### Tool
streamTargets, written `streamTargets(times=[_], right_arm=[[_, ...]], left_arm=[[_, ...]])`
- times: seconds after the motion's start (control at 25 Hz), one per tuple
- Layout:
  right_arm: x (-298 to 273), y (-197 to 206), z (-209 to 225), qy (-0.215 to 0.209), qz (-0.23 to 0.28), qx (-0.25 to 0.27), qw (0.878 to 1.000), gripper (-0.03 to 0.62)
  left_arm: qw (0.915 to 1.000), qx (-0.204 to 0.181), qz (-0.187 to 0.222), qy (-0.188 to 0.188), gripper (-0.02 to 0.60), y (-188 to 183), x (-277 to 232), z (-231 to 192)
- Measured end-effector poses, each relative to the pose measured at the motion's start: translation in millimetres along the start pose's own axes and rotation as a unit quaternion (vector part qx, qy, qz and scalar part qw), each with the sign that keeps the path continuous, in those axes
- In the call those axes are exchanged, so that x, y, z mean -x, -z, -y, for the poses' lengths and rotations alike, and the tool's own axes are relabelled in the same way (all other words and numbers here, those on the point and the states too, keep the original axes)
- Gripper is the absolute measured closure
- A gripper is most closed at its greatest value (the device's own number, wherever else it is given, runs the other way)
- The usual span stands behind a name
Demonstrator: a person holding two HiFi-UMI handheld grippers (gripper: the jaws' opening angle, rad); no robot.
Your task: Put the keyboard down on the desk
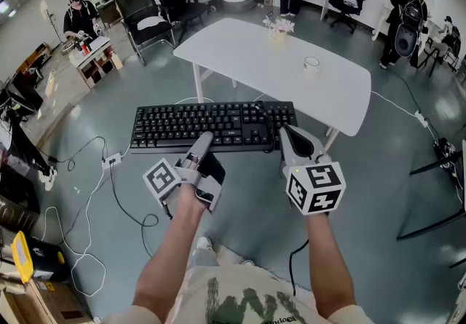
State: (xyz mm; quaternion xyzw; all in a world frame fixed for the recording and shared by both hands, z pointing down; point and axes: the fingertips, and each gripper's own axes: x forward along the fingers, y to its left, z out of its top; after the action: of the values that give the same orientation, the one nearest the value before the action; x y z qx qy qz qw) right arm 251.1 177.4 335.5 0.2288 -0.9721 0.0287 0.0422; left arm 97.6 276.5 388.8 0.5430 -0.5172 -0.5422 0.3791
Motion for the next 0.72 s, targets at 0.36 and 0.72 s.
streamTargets(times=[0.36,0.72], right_arm=[[-11.6,10.0,3.9,0.008,-0.002,-0.007,1.000,0.595],[-78.1,22.1,6.0,0.026,-0.015,-0.002,1.000,0.595]], left_arm=[[1.0000,0.000,-0.005,-0.005,0.491,-10.0,-5.9,-16.2],[0.9997,0.011,-0.024,0.002,0.491,-61.8,-46.6,-49.6]])
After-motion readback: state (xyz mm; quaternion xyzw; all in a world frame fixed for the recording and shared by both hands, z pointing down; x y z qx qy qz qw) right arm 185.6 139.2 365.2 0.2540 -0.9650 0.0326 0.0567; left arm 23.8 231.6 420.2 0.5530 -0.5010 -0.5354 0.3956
